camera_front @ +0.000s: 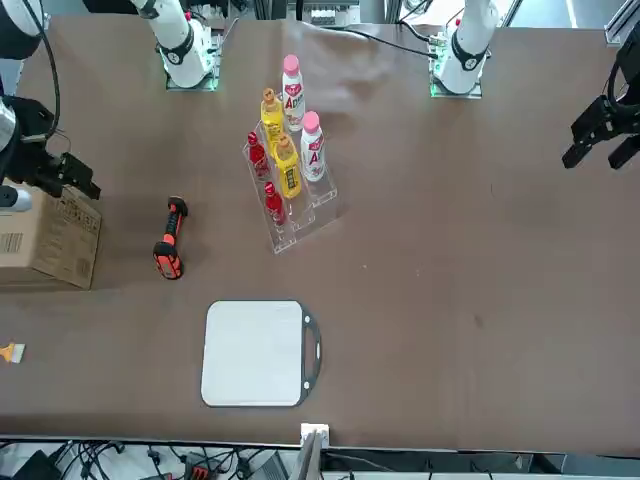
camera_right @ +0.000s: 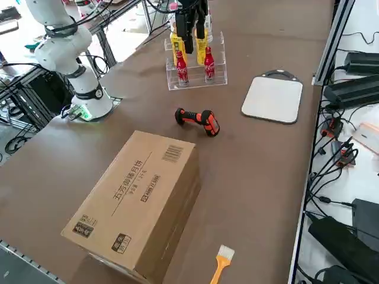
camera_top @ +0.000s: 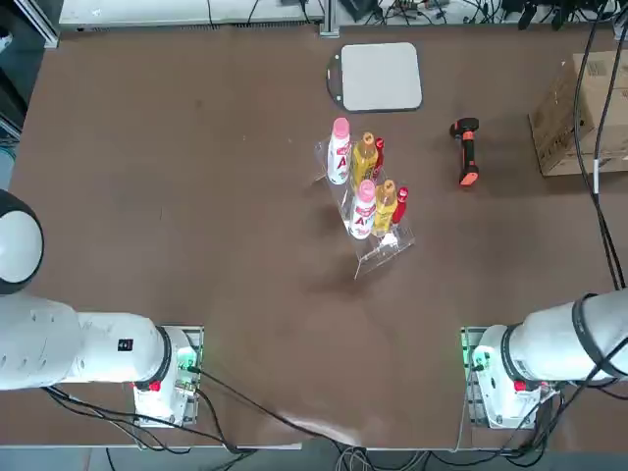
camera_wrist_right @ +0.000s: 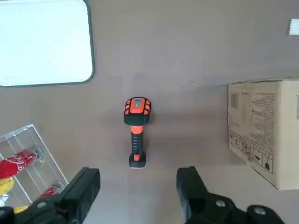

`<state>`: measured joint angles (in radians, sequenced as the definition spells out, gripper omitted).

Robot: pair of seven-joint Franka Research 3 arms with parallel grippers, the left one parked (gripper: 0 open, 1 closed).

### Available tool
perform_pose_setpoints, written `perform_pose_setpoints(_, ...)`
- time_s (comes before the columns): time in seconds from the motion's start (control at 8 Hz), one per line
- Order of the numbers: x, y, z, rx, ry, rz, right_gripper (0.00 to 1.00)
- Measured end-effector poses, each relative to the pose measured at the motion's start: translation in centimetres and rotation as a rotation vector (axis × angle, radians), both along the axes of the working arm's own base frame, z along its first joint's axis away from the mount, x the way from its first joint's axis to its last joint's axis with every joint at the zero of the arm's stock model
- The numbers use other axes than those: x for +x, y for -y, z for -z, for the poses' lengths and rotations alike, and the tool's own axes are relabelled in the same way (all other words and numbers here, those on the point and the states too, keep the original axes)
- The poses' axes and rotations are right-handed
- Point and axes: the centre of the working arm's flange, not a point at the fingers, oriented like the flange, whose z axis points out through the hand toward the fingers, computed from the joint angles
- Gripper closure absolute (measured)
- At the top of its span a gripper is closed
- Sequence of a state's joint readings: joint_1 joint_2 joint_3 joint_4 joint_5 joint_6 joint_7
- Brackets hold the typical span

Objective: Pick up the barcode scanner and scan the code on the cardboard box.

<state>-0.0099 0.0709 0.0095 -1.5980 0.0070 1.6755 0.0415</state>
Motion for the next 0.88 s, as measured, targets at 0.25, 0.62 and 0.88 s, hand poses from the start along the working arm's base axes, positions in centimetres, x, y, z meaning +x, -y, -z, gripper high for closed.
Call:
perform_pose_setpoints(0.25, 0.00, -0.23, -0.57, 0.000, 0.007, -0.004, 0.00)
perform_pose_setpoints(0.62, 0.00, -0.51, -0.69, 0.000, 0.008, -0.009, 0.00)
perform_pose_setpoints(0.88, -0.01, -0.52, -0.68, 0.000, 0.007, -0.010, 0.00)
